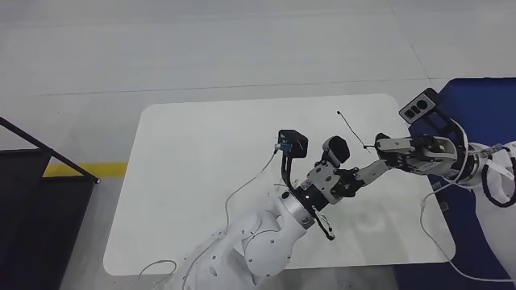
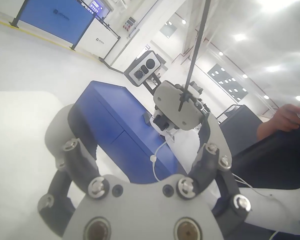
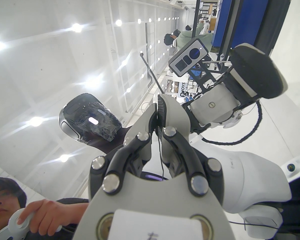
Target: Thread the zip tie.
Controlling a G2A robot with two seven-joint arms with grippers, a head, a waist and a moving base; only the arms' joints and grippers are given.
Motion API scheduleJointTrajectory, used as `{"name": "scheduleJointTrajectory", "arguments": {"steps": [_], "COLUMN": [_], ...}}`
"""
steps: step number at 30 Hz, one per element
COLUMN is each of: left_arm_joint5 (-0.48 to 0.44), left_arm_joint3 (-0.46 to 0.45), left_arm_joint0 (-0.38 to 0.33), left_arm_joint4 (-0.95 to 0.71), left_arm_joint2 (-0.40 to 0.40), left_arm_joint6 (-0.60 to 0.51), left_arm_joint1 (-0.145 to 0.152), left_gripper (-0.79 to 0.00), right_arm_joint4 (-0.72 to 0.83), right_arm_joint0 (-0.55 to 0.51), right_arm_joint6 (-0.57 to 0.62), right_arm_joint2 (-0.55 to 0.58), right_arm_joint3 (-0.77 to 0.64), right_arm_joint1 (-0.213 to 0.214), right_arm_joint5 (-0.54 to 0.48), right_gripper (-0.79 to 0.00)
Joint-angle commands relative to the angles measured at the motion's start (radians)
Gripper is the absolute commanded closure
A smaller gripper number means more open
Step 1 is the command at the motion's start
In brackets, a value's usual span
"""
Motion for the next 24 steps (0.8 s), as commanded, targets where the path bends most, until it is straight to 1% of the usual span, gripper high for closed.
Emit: {"name": "scheduleJointTrajectory", "arguments": {"steps": [1, 2, 3, 5, 7, 9, 12, 13, 17, 18, 19, 22, 24], "left_arm_joint5": [0.002, 0.001, 0.001, -0.002, -0.007, -0.011, -0.021, -0.025, -0.041, -0.043, -0.046, -0.058, -0.059], "left_arm_joint3": [-0.004, -0.007, -0.01, -0.024, -0.037, -0.049, -0.062, -0.064, -0.069, -0.069, -0.069, -0.061, -0.054], "left_arm_joint0": [0.005, 0.009, 0.013, 0.027, 0.041, 0.054, 0.072, 0.079, 0.098, 0.1, 0.1, 0.096, 0.088], "left_arm_joint4": [0.006, 0.011, 0.015, 0.003, -0.001, 0.002, 0.018, 0.019, 0.026, 0.028, 0.029, 0.01, 0.008], "left_arm_joint2": [-0.011, -0.017, -0.024, -0.041, -0.059, -0.074, -0.091, -0.093, -0.095, -0.095, -0.095, -0.092, -0.091], "left_arm_joint6": [-0.006, -0.011, -0.018, -0.029, -0.046, -0.06, -0.074, -0.078, -0.096, -0.097, -0.094, -0.092, -0.09], "left_arm_joint1": [-0.001, -0.001, -0.001, 0.0, 0.002, 0.005, 0.007, 0.008, 0.007, 0.006, 0.004, -0.003, -0.008], "left_gripper": [-0.742, -0.733, -0.705, -0.705, -0.674, -0.668, -0.683, -0.671, -0.671, -0.656, -0.622, -0.57, -0.385], "right_arm_joint4": [0.0, 0.0, 0.0, 0.0, 0.0, 0.0, 0.0, 0.0, 0.0, 0.0, 0.0, 0.0, 0.0], "right_arm_joint0": [0.0, 0.0, 0.0, 0.0, 0.0, 0.0, 0.0, 0.0, 0.0, 0.0, 0.0, 0.0, 0.0], "right_arm_joint6": [0.0, 0.0, 0.0, 0.0, 0.0, 0.0, 0.0, 0.0, 0.0, 0.0, 0.0, 0.0, 0.0], "right_arm_joint2": [0.0, 0.0, 0.0, 0.0, 0.0, 0.0, 0.0, 0.0, 0.0, 0.0, 0.0, 0.0, 0.0], "right_arm_joint3": [0.0, 0.0, 0.0, 0.0, 0.0, 0.0, 0.0, 0.0, 0.0, 0.0, 0.0, 0.0, 0.0], "right_arm_joint1": [0.0, 0.0, 0.0, 0.0, 0.0, 0.0, 0.0, 0.0, 0.0, 0.0, 0.0, 0.0, 0.0], "right_arm_joint5": [0.0, 0.0, 0.0, 0.0, 0.0, 0.0, 0.0, 0.0, 0.0, 0.0, 0.0, 0.0, 0.0], "right_gripper": [0.0, 0.0, 0.0, 0.0, 0.0, 0.0, 0.0, 0.0, 0.0, 0.0, 0.0, 0.0, 0.0]}}
